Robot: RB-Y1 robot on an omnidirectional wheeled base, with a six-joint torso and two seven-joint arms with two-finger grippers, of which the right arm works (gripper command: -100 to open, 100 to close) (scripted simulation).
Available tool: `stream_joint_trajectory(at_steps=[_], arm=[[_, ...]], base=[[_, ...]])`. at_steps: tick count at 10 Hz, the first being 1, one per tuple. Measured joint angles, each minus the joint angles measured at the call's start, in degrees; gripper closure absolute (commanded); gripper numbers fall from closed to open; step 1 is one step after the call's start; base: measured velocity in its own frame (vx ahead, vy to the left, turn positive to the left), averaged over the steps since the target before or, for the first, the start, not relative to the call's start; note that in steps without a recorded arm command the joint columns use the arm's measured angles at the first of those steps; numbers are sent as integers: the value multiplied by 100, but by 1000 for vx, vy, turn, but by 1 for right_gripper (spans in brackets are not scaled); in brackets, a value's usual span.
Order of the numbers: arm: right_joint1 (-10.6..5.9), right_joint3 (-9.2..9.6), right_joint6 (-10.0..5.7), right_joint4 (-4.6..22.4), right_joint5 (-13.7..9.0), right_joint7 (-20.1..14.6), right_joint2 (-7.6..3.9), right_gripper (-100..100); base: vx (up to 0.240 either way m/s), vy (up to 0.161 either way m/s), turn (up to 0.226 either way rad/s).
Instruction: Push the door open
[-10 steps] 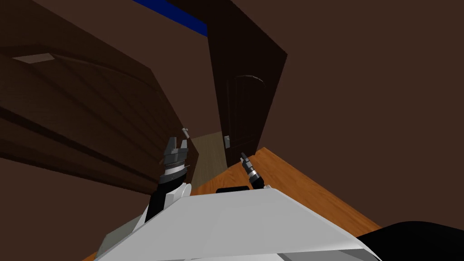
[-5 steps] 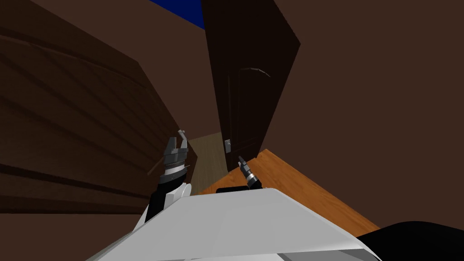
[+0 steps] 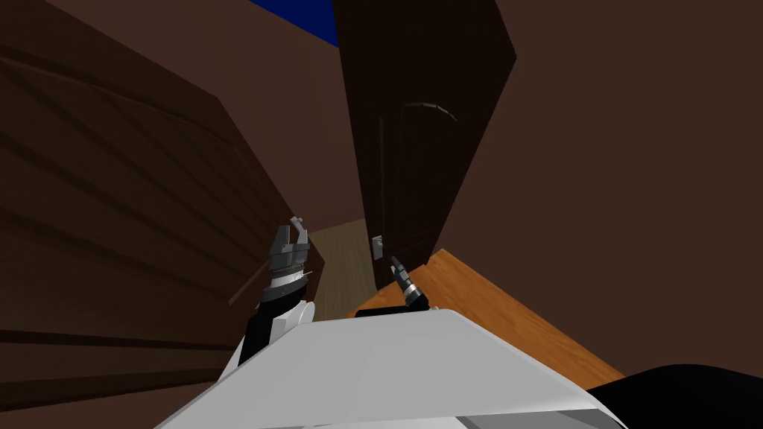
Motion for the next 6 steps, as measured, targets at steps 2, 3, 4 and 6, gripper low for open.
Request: stream_joint_trajectory(at_steps=[2, 3, 4, 6], arm=[[-135, -27, 76, 93, -32, 25, 61, -100], [-180, -43, 86, 143, -46, 40, 86, -100], [-231, -55, 107, 184, -60, 54, 113, -100], [-322, -76, 156, 258, -85, 85, 169, -100]], base=[[163, 106, 32], [169, 107, 34], [173, 85, 27], [176, 75, 35]])
